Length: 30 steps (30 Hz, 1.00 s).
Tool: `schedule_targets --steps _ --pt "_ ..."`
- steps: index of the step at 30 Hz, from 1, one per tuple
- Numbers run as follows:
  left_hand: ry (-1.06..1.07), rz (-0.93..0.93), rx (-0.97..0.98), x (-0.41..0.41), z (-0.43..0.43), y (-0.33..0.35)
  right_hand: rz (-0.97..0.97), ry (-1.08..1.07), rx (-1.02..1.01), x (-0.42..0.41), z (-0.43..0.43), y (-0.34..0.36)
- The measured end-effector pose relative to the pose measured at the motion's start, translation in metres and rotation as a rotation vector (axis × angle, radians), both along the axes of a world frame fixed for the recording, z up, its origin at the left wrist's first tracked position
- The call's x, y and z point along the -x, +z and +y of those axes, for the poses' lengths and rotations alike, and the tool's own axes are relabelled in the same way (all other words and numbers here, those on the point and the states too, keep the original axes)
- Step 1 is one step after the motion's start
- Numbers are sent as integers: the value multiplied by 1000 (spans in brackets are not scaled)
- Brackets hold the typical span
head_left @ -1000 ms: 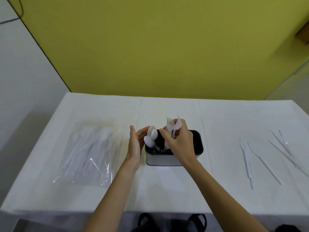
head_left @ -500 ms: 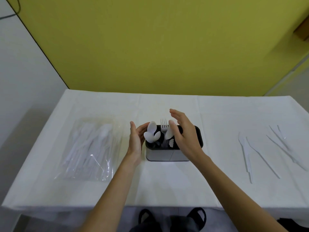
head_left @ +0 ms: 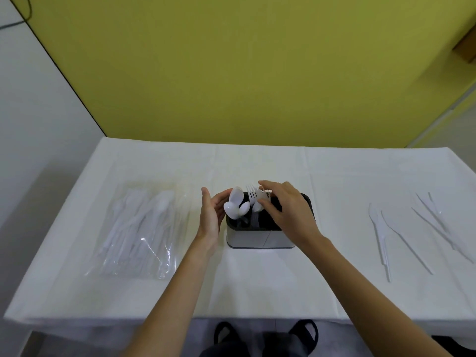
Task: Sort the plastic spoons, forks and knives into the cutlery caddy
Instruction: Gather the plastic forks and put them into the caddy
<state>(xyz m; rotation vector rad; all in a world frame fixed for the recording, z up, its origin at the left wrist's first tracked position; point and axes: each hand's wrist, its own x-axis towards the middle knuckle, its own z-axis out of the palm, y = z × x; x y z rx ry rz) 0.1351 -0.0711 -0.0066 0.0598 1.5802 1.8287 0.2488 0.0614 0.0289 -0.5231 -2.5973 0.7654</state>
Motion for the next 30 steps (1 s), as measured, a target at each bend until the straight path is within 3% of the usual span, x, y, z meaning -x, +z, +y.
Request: schedule_targets --steps 6,11,30 --pt "2 -6 9 2 0 0 -30 51 -143 8 6 9" --pt "7 -1 17 1 0 2 -179 45 -89 7 3 13" --pt "-4 -11 1 0 -2 5 -242 123 -24 21 7 22"
